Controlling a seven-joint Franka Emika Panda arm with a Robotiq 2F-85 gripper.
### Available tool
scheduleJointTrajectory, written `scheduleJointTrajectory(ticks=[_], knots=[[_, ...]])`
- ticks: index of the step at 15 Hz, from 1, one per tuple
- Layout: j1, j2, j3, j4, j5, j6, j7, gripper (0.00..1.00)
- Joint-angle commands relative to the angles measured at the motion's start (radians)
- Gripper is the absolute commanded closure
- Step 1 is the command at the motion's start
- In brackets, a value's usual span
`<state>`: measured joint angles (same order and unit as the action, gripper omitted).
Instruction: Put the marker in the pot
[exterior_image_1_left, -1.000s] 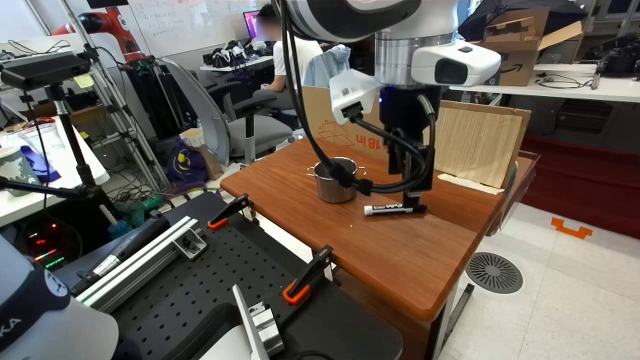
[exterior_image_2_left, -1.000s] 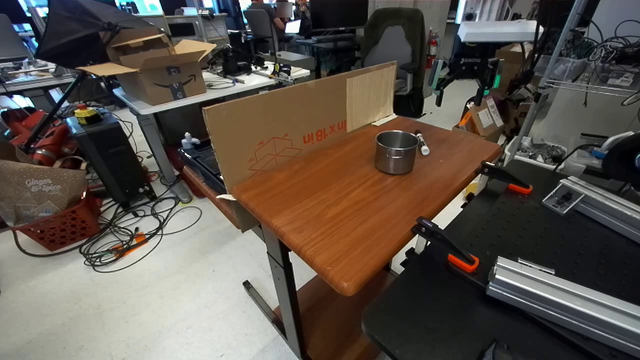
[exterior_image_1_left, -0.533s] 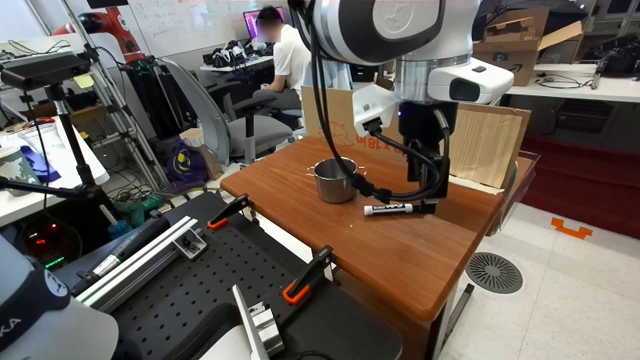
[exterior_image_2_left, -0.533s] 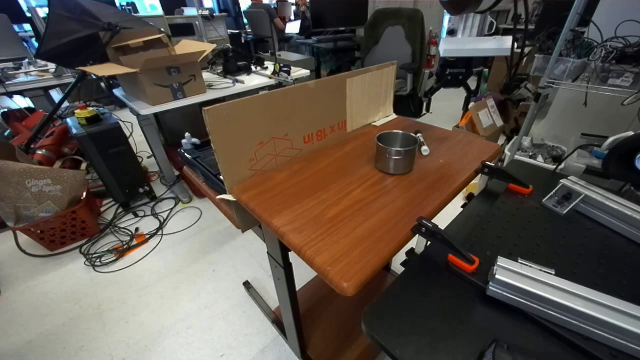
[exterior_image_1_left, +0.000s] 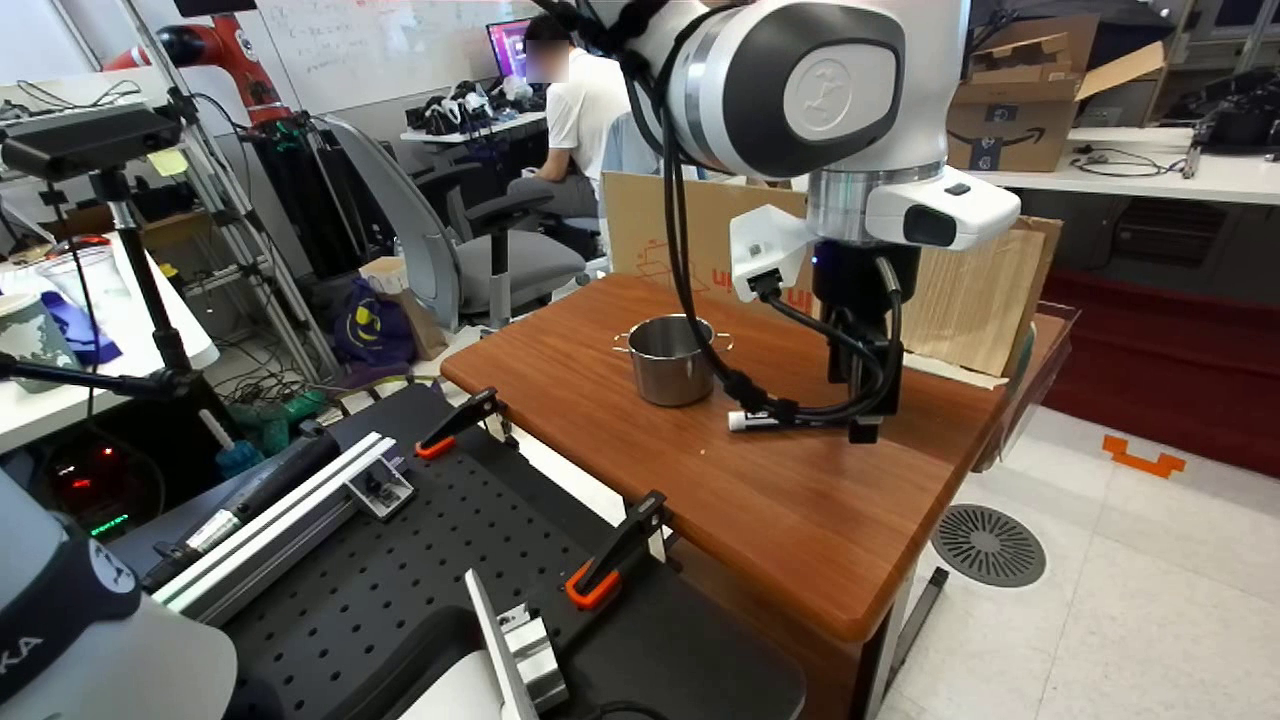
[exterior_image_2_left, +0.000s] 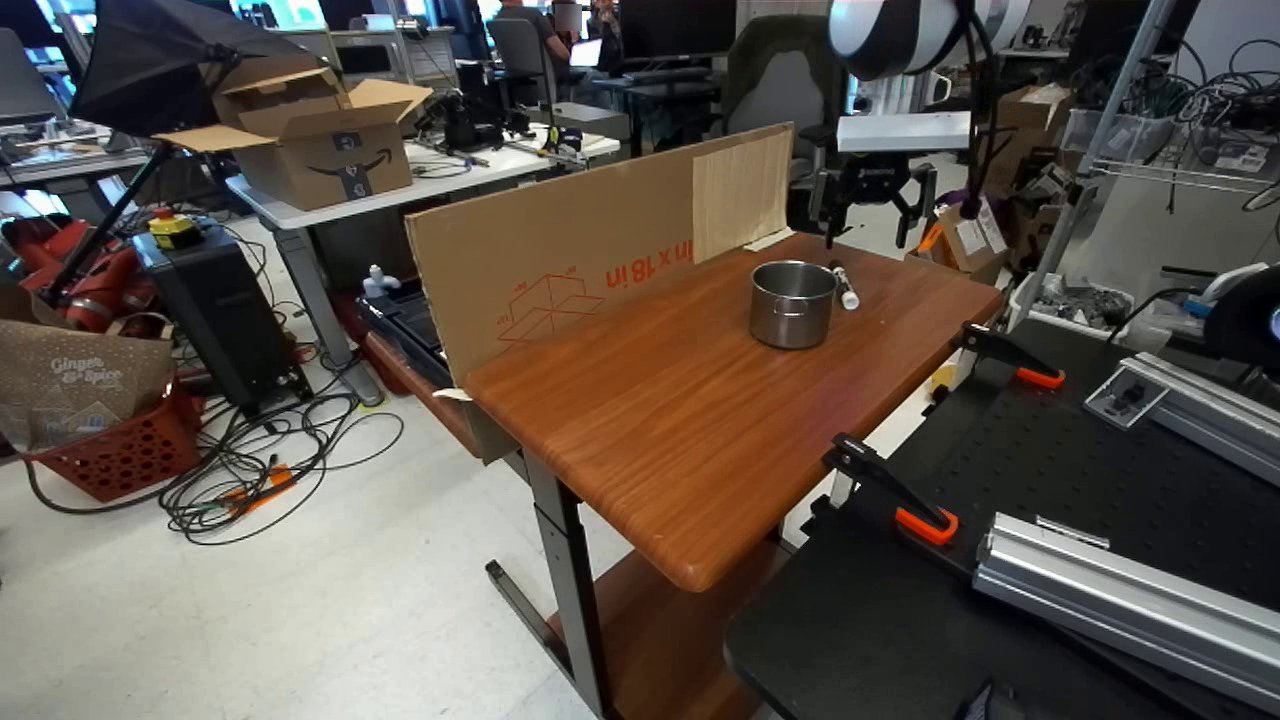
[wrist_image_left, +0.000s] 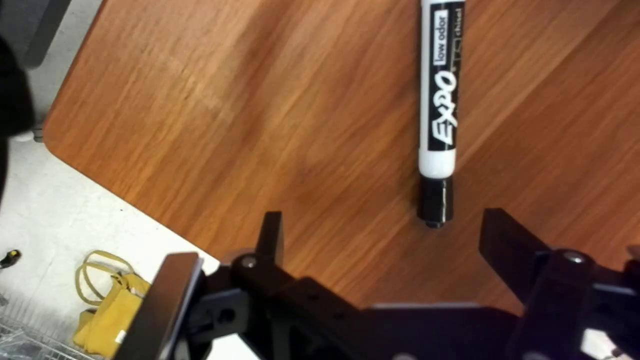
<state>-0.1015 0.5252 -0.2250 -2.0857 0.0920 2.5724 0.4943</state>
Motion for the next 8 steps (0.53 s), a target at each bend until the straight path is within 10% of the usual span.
scheduleJointTrajectory(ticks=[1,8], knots=[[0.009,0.049,0.007,0.054,0.039,0.006,0.016,0.0],[0.005,0.11,0.035,0.105,0.085,-0.003,-0.001,0.58]])
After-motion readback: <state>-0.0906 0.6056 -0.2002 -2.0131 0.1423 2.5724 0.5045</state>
